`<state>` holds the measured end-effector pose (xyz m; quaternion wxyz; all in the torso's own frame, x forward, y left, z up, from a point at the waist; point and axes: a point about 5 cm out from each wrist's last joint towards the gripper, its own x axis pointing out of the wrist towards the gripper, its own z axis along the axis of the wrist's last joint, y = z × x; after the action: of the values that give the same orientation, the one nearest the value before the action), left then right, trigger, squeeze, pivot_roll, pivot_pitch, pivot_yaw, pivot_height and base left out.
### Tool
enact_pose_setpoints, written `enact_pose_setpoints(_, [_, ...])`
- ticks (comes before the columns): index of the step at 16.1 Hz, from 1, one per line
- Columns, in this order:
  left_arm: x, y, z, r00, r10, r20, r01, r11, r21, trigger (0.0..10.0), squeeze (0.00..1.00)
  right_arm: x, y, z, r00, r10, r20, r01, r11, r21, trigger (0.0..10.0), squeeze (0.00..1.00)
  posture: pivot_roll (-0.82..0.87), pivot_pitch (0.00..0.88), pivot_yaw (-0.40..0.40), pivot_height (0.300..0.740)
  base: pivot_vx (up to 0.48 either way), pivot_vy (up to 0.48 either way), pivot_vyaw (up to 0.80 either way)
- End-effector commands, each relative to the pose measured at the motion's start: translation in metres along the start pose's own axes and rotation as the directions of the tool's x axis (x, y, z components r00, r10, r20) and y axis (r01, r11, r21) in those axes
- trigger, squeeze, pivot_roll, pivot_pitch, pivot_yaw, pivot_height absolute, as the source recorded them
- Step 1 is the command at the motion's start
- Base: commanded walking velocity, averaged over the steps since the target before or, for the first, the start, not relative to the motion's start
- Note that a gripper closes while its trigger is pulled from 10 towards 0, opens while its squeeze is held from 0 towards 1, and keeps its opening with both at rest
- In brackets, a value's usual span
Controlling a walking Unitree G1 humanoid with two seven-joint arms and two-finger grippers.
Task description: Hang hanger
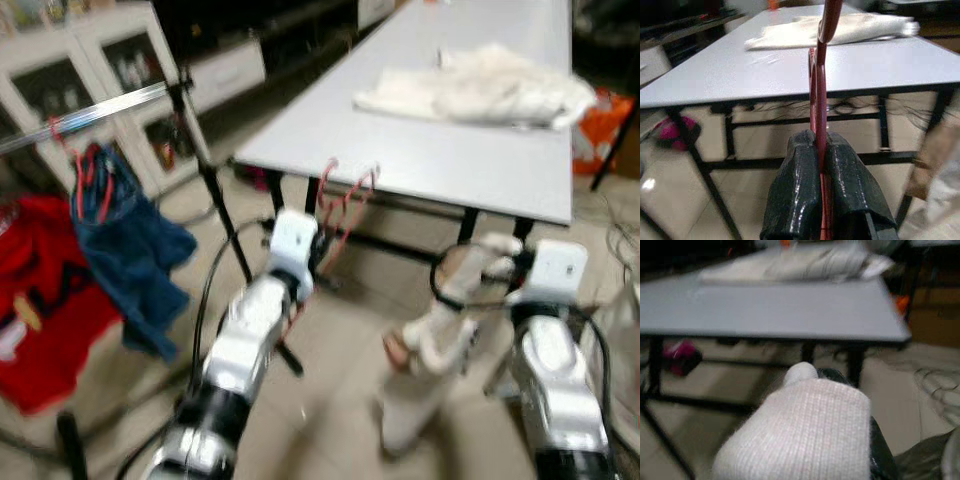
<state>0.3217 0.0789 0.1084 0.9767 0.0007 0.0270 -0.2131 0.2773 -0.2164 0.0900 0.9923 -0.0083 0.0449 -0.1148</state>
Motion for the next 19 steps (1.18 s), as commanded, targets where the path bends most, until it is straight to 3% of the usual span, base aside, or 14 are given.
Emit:
enact_pose_setpoints(1, [-0.005, 0.021, -0.007, 0.995, 0.091, -0.031, -0.092, 0.996, -0.019, 10.0, 0.0, -0.002, 0.014, -0.003, 0.999, 0.048, -0.019, -0.047, 0.999, 0.021, 10.0, 0.0, -0.15, 0.0, 0.124, 0.74, 0.0, 0.0, 0.0])
enact_pose_setpoints(5, [-0.002, 0.019, -0.002, 0.998, 0.064, -0.009, -0.064, 0.997, 0.043, 10.0, 0.0, -0.004, 0.021, -0.001, 0.998, 0.064, -0.011, -0.064, 0.998, 0.022, 10.0, 0.0, -0.15, 0.0, 0.133, 0.74, 0.0, 0.0, 0.0])
enact_pose_setpoints(7, [-0.001, 0.012, 0.006, 0.999, 0.007, 0.049, -0.009, 1.0, 0.028, 10.0, 0.0, 0.0, 0.02, 0.017, 0.997, 0.045, 0.058, -0.046, 0.999, 0.018, 10.0, 0.0, -0.15, 0.0, 0.138, 0.74, 0.142, 0.0, 0.0])
enact_pose_setpoints(8, [-0.001, 0.008, 0.014, 0.995, -0.028, 0.091, 0.023, 0.998, 0.055, 10.0, 0.0, 0.009, 0.017, 0.049, 0.985, 0.036, 0.17, -0.036, 0.999, -0.007, 10.0, 0.0, -0.16, 0.0, 0.142, 0.74, 0.48, 0.0, 0.0])
enact_pose_setpoints(9, [0.0, 0.008, 0.015, 0.995, -0.03, 0.096, 0.024, 0.998, 0.061, 10.0, 0.0, 0.011, 0.016, 0.055, 0.981, 0.035, 0.189, -0.034, 0.999, -0.012, 10.0, 0.0, -0.16, 0.0, 0.145, 0.74, 0.48, 0.0, 0.0])
enact_pose_setpoints(10, [0.001, 0.007, 0.017, 0.994, -0.032, 0.106, 0.027, 0.998, 0.054, 10.0, 0.0, 0.018, 0.01, 0.076, 0.968, 0.022, 0.249, -0.018, 1.0, -0.019, 10.0, 0.0, -0.16, 0.0, 0.147, 0.74, 0.48, 0.0, 0.0])
enact_pose_setpoints(12, [0.002, -0.001, 0.02, 0.989, -0.071, 0.129, 0.062, 0.996, 0.071, 10.0, 0.0, 0.042, -0.006, 0.147, 0.908, 0.013, 0.418, 0.012, 0.998, -0.056, 10.0, 0.0, -0.17, 0.0, 0.155, 0.74, 0.48, 0.0, 0.0])
enact_pose_setpoints(14, [0.003, -0.005, 0.021, 0.987, -0.087, 0.135, 0.078, 0.994, 0.076, 10.0, 0.0, 0.048, -0.006, 0.172, 0.882, 0.023, 0.471, 0.011, 0.998, -0.069, 10.0, 0.0, -0.17, 0.0, 0.153, 0.74, 0.48, 0.0, 0.0])
enact_pose_setpoints(16, [0.003, -0.014, 0.027, 0.977, -0.139, 0.164, 0.122, 0.987, 0.106, 10.0, 0.0, 0.058, -0.006, 0.228, 0.823, 0.029, 0.568, 0.012, 0.998, -0.068, 10.0, 0.0, -0.15, 0.0, 0.146, 0.74, 0.48, 0.0, 0.0])
enact_pose_setpoints(17, [0.004, -0.015, 0.028, 0.976, -0.141, 0.166, 0.124, 0.986, 0.11, 10.0, 0.0, 0.06, -0.006, 0.235, 0.816, 0.028, 0.577, 0.014, 0.998, -0.068, 10.0, 0.0, -0.15, 0.0, 0.145, 0.74, 0.48, 0.0, 0.0])
enact_pose_setpoints(19, [0.004, -0.012, 0.033, 0.977, -0.11, 0.185, 0.099, 0.993, 0.071, 10.0, 0.0, 0.066, -0.007, 0.273, 0.779, 0.026, 0.627, 0.018, 0.998, -0.063, 10.0, 0.0, -0.13, 0.0, 0.137, 0.74, 0.48, 0.0, 0.0])
